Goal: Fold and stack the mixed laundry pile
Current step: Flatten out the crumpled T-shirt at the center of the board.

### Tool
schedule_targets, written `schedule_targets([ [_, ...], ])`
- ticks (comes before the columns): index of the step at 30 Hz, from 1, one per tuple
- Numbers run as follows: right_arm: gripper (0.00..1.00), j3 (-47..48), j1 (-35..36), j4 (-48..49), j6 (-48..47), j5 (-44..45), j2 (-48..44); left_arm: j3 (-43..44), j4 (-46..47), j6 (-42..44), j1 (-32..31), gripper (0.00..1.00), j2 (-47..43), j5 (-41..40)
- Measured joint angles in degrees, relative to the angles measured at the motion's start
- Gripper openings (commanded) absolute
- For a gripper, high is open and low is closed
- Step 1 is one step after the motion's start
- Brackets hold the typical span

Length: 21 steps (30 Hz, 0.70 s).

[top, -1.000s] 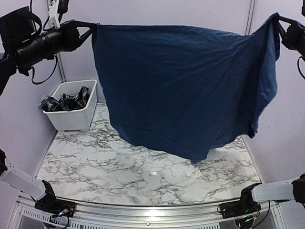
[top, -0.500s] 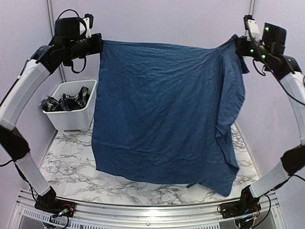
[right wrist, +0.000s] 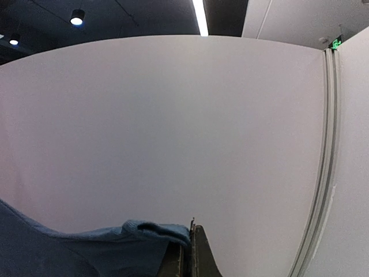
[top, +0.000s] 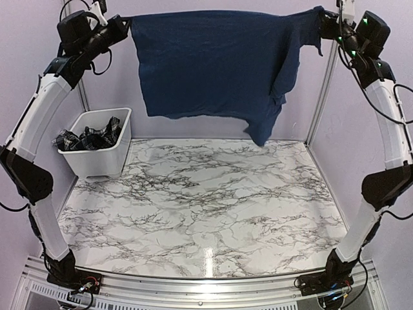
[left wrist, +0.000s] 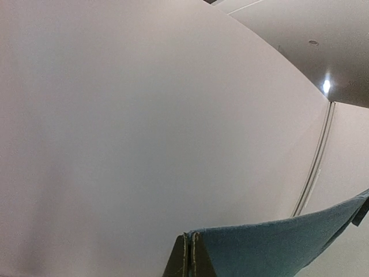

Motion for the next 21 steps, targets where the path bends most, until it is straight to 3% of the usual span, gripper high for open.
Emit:
schedule_targets([
  [3, 0.0, -12.1, -0.1, 3.6, -0.2, -4.0, -6.4, -11.6, 3.8, 2.4, 0.5, 0.0, -4.3, 2.1],
  [6, 0.0, -30.5, -0.3, 5.8, -0.4, -8.3, -13.2, -26.7, 6.1, 4.7, 0.7, 0.0, -7.5, 4.6],
  [10, 0.0, -52.8, -0.2, 3.4, -0.9, -14.3, -16.9, -56.0, 11.2, 5.9, 0.7, 0.0, -11.8, 7.0],
  [13, 0.0, -65.3, 0.2, -0.9, -0.9, -17.6, -17.8, -71.7, 11.1, 6.3, 0.6, 0.0, -12.7, 8.3],
  [16, 0.0, -73.4, 1.4, -7.6, -0.4, -20.2, -20.9, -79.3, 9.2, 7.5, 0.2, 0.0, -15.1, 10.2],
  [21, 0.0, -77.7, 5.6, -14.1, 3.0, -23.4, -31.5, -85.9, 8.0, 10.2, -1.9, 0.0, -29.4, 11.7],
])
